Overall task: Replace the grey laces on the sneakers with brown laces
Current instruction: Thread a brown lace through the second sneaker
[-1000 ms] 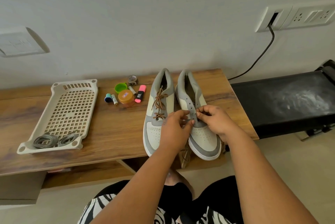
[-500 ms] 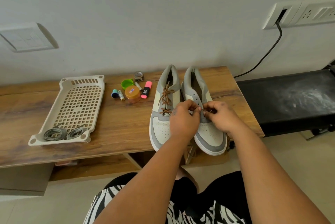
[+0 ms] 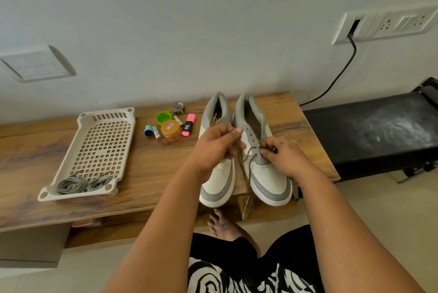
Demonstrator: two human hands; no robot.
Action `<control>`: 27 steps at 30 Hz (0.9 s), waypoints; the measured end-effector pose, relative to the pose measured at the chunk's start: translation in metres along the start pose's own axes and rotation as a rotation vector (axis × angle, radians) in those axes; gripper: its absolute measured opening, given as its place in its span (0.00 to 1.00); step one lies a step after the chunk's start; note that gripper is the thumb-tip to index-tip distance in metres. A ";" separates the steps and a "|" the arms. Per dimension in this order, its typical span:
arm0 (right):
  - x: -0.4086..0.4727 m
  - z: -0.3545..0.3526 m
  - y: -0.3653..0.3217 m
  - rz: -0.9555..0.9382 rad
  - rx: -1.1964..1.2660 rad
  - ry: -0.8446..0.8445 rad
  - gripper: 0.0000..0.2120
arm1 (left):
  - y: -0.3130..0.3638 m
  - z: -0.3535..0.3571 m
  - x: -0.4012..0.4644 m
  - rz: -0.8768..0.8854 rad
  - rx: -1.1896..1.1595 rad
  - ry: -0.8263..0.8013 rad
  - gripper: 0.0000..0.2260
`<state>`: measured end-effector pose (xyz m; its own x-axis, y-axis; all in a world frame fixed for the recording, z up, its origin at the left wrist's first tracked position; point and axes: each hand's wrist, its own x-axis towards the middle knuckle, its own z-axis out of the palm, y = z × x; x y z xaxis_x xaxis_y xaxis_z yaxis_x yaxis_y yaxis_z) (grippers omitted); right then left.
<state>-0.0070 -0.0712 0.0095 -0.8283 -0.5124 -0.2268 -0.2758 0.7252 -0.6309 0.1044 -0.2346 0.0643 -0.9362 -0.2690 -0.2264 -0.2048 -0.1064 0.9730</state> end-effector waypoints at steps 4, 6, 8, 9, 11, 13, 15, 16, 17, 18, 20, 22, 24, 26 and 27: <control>0.001 0.000 -0.001 -0.006 -0.024 0.000 0.06 | -0.028 0.017 0.018 0.045 0.734 0.204 0.13; 0.001 0.000 0.000 -0.010 -0.024 0.004 0.07 | -0.040 0.025 0.029 0.077 0.906 0.184 0.14; 0.001 -0.001 0.000 -0.025 -0.023 0.013 0.06 | -0.048 0.030 0.035 0.098 1.003 0.146 0.12; 0.001 0.000 0.001 -0.033 -0.024 0.016 0.06 | -0.052 0.033 0.036 0.114 1.050 0.128 0.11; 0.000 -0.001 0.000 -0.047 -0.026 0.017 0.04 | -0.057 0.035 0.037 0.144 1.067 0.101 0.10; -0.001 -0.002 0.000 -0.059 -0.024 0.019 0.03 | -0.049 0.033 0.033 0.158 0.959 0.072 0.08; -0.001 -0.002 -0.001 -0.063 -0.008 0.022 0.02 | -0.031 0.027 0.025 0.140 0.627 0.065 0.07; -0.001 -0.002 -0.001 -0.060 0.000 0.021 0.02 | -0.019 0.022 0.019 0.129 0.378 0.048 0.07; -0.002 -0.002 -0.001 -0.055 0.004 0.018 0.03 | -0.007 0.015 0.014 0.134 0.123 0.023 0.08; -0.001 -0.002 -0.001 -0.048 0.005 0.014 0.03 | 0.004 0.007 0.009 0.139 -0.097 0.000 0.08; -0.001 -0.002 -0.002 -0.040 0.001 0.011 0.03 | 0.015 -0.012 0.003 0.125 -0.378 -0.050 0.05; -0.002 -0.003 -0.002 -0.038 0.004 0.016 0.03 | 0.012 -0.020 0.005 0.068 -0.256 -0.048 0.06; -0.002 -0.004 -0.002 -0.047 0.011 0.026 0.03 | -0.001 -0.015 0.011 0.016 0.267 0.016 0.11; -0.004 -0.004 -0.003 -0.063 0.005 0.031 0.02 | -0.018 -0.004 0.021 0.095 0.829 0.113 0.12; -0.004 -0.004 -0.004 -0.070 -0.001 0.034 0.02 | -0.025 0.002 0.024 0.165 0.996 0.154 0.11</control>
<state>-0.0044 -0.0701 0.0154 -0.8233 -0.5455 -0.1569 -0.3337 0.6887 -0.6436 0.0865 -0.2362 0.0348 -0.9416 -0.3359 -0.0214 -0.2873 0.7689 0.5712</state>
